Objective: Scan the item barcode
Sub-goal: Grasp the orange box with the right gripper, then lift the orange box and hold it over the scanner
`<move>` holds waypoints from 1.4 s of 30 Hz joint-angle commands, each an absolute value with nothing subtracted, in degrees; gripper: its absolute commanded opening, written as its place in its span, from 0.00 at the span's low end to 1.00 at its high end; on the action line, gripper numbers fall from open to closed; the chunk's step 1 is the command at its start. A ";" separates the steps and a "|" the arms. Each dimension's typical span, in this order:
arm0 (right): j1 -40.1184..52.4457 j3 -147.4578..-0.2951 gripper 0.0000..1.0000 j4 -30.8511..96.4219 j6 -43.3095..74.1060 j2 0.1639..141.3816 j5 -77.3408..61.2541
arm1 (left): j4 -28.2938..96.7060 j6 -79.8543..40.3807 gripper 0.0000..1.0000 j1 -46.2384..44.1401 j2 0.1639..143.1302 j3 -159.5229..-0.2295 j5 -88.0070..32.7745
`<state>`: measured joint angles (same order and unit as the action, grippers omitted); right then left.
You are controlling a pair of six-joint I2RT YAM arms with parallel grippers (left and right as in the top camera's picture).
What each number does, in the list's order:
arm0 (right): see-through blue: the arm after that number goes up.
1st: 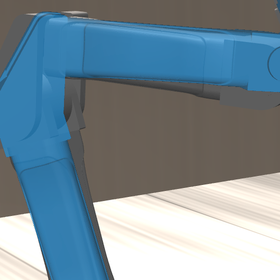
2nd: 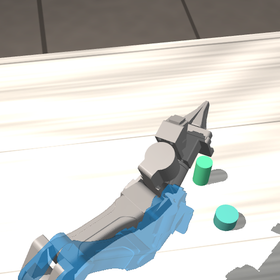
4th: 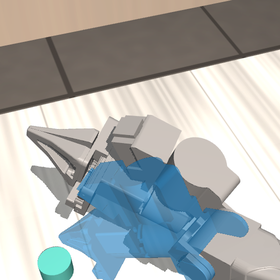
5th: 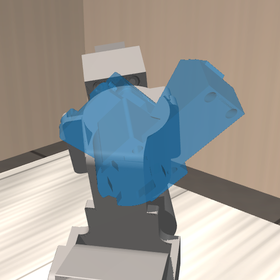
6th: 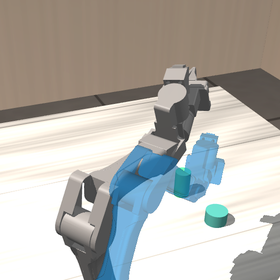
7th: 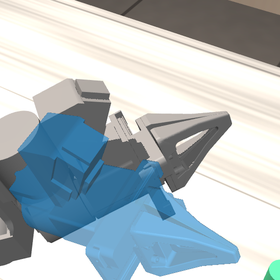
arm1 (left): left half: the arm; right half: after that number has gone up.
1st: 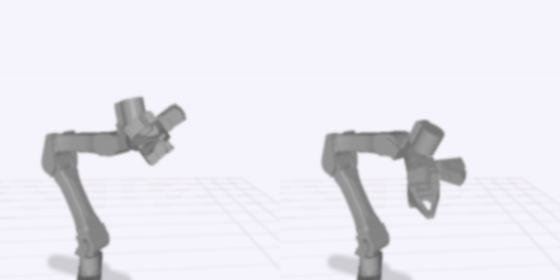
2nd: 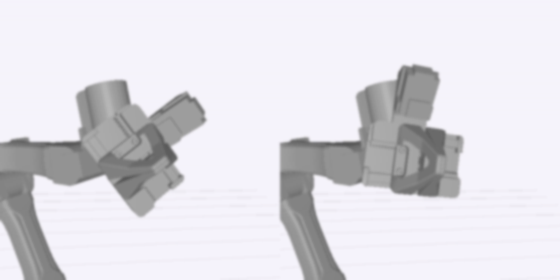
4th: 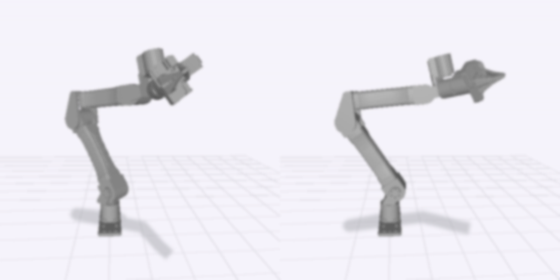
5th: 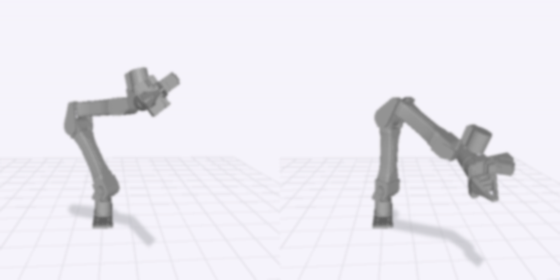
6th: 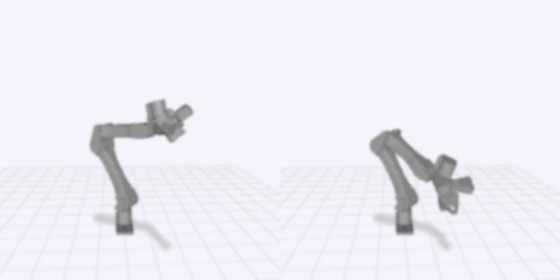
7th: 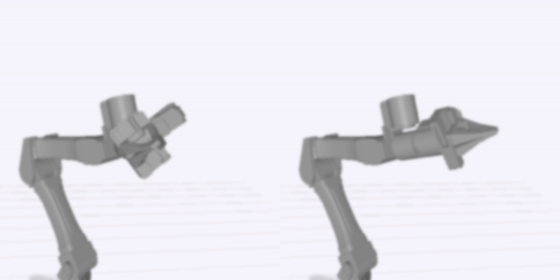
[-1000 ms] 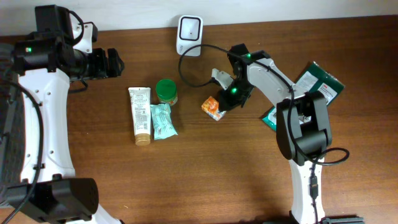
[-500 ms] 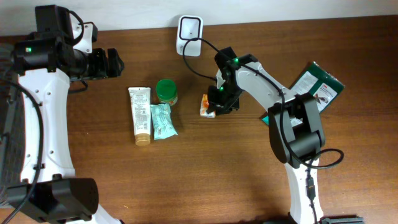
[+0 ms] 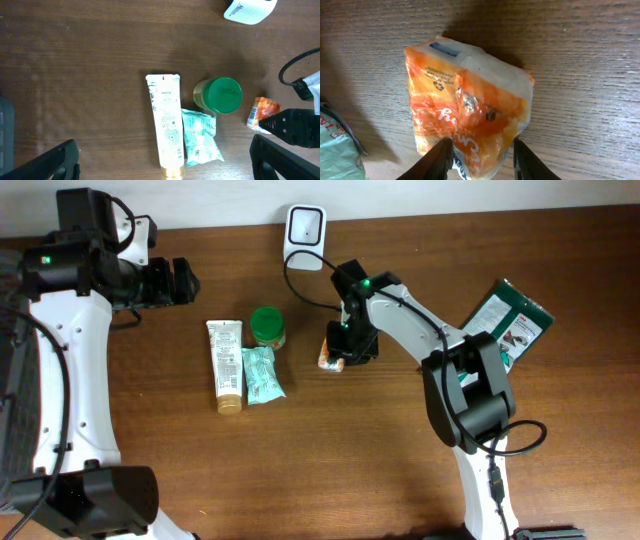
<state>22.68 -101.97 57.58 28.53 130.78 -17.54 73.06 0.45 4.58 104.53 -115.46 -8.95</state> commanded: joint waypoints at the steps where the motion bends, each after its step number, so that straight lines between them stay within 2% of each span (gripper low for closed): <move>1: 22.98 -100.68 0.37 57.52 29.28 131.63 -15.77 | 72.95 1.15 0.99 4.84 104.29 -116.33 -8.93; 6: 22.96 -97.21 0.36 54.26 29.45 131.63 -15.75 | 72.95 1.15 0.99 4.84 104.29 -116.33 -8.93; 8: 22.85 -95.26 0.28 53.06 29.41 131.63 -15.75 | 72.95 1.15 0.99 4.84 104.29 -116.33 -8.93; 12: 21.08 -95.31 0.06 54.37 29.12 131.50 -15.81 | 72.95 1.15 0.99 4.84 104.29 -116.33 -8.93; 13: 20.29 -95.79 0.04 55.33 28.99 131.50 -15.86 | 72.95 1.15 0.99 4.84 104.29 -116.33 -8.93; 15: 18.90 -96.95 0.04 57.63 28.27 131.50 -16.80 | 72.95 1.15 0.99 4.84 104.29 -116.33 -8.93; 18: 15.57 -101.16 0.05 61.69 16.19 131.33 -30.02 | 72.95 1.15 0.99 4.84 104.29 -116.33 -8.93; 22: 12.67 -104.64 0.04 65.32 -2.31 129.23 -57.58 | 72.95 1.15 0.99 4.84 104.29 -116.33 -8.93; 24: 11.27 -105.58 0.04 67.20 -7.35 126.93 -67.70 | 72.95 1.15 0.99 4.84 104.29 -116.33 -8.93; 33: 7.81 -105.69 0.04 67.96 -8.10 118.58 -88.95 | 72.95 1.15 0.99 4.84 104.29 -116.33 -8.93; 36: 6.83 -105.78 0.04 69.56 -3.99 117.71 -88.95 | 72.95 1.15 0.99 4.84 104.29 -116.33 -8.93; 42: 6.35 -105.78 0.04 73.69 -4.05 114.76 -88.95 | 72.95 1.15 0.99 4.84 104.29 -116.33 -8.93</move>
